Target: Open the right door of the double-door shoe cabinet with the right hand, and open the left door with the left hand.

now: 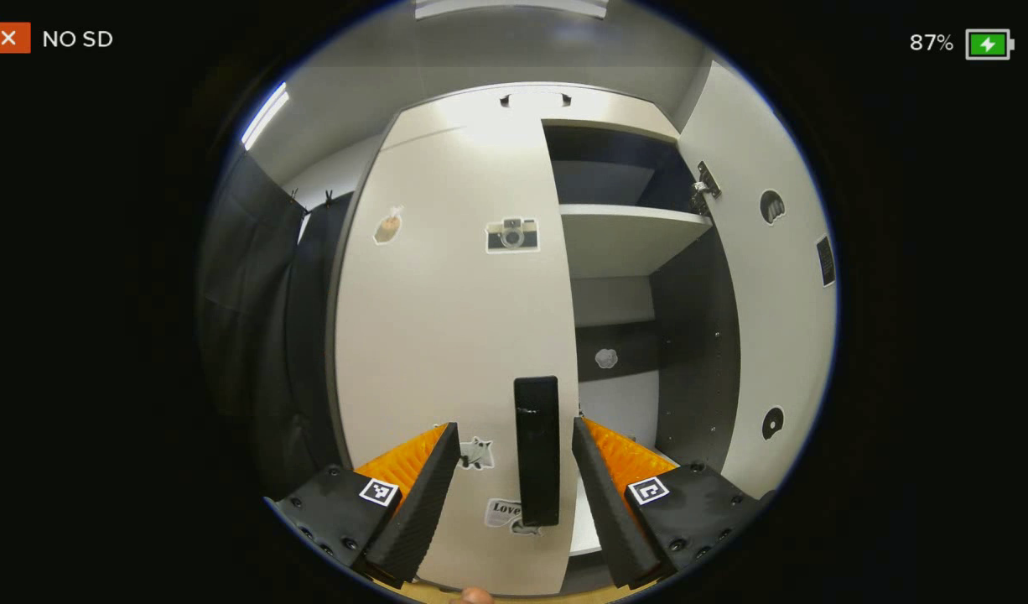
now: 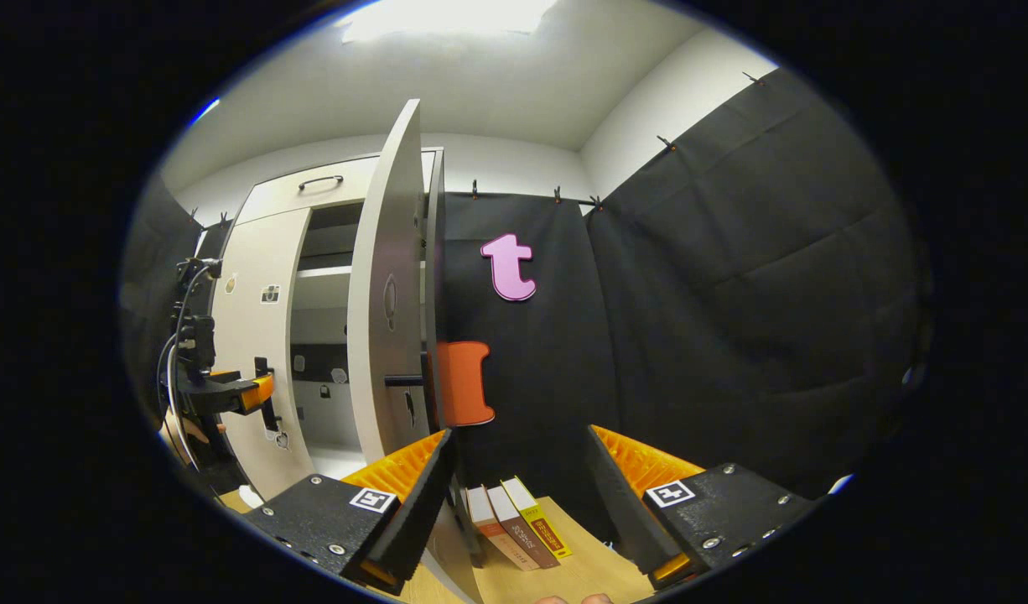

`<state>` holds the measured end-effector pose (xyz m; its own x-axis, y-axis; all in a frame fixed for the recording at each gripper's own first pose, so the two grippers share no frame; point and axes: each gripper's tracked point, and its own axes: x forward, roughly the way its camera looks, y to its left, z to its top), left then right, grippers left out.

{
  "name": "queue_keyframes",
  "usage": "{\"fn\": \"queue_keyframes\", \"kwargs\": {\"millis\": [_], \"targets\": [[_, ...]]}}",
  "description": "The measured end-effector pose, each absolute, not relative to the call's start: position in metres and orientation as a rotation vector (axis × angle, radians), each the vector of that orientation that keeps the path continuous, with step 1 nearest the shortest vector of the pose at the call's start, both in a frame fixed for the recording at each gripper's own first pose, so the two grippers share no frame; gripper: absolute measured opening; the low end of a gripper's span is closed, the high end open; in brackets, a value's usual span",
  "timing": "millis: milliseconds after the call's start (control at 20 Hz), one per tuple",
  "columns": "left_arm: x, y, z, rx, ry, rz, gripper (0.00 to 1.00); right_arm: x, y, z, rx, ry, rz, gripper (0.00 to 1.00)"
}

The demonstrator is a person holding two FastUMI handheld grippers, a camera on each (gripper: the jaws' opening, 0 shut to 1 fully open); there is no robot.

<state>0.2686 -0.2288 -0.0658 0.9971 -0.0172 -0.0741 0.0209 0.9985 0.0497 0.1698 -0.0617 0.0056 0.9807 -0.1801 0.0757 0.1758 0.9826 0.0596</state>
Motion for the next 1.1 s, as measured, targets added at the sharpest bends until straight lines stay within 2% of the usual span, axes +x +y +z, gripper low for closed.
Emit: {"fn": "queue_keyframes", "kwargs": {"millis": [350, 450, 550, 650, 750, 850, 950, 1050, 1100], "targets": [[0.288, -0.227, -0.087, 0.004, 0.119, -0.028, 0.80, 0.170, -0.062, 0.007, 0.051, -0.105, -0.176, 0.93], [0.290, -0.229, -0.092, -0.003, 0.131, -0.034, 0.77, 0.170, -0.063, 0.007, 0.048, -0.107, -0.175, 0.93], [0.290, -0.238, -0.093, -0.018, 0.137, -0.072, 0.67, 0.170, -0.061, 0.004, 0.048, -0.102, -0.172, 0.93], [0.291, -0.245, -0.093, -0.007, 0.141, -0.087, 0.53, 0.170, -0.061, 0.001, 0.052, -0.094, -0.168, 0.93], [0.290, -0.245, -0.094, 0.035, 0.150, -0.077, 0.31, 0.168, -0.058, 0.000, 0.049, -0.093, -0.157, 0.93], [0.291, -0.245, -0.096, 0.030, 0.155, -0.083, 0.31, 0.168, -0.057, -0.001, 0.047, -0.095, -0.148, 0.93], [0.288, -0.243, -0.095, 0.004, 0.152, -0.092, 0.27, 0.168, -0.053, -0.001, 0.045, -0.096, -0.137, 0.93], [0.285, -0.243, -0.095, 0.000, 0.163, -0.101, 0.19, 0.167, -0.050, 0.000, 0.034, -0.100, -0.131, 0.93], [0.283, -0.243, -0.096, -0.003, 0.166, -0.111, 0.13, 0.167, -0.050, 0.001, 0.028, -0.102, -0.128, 0.93]]}}
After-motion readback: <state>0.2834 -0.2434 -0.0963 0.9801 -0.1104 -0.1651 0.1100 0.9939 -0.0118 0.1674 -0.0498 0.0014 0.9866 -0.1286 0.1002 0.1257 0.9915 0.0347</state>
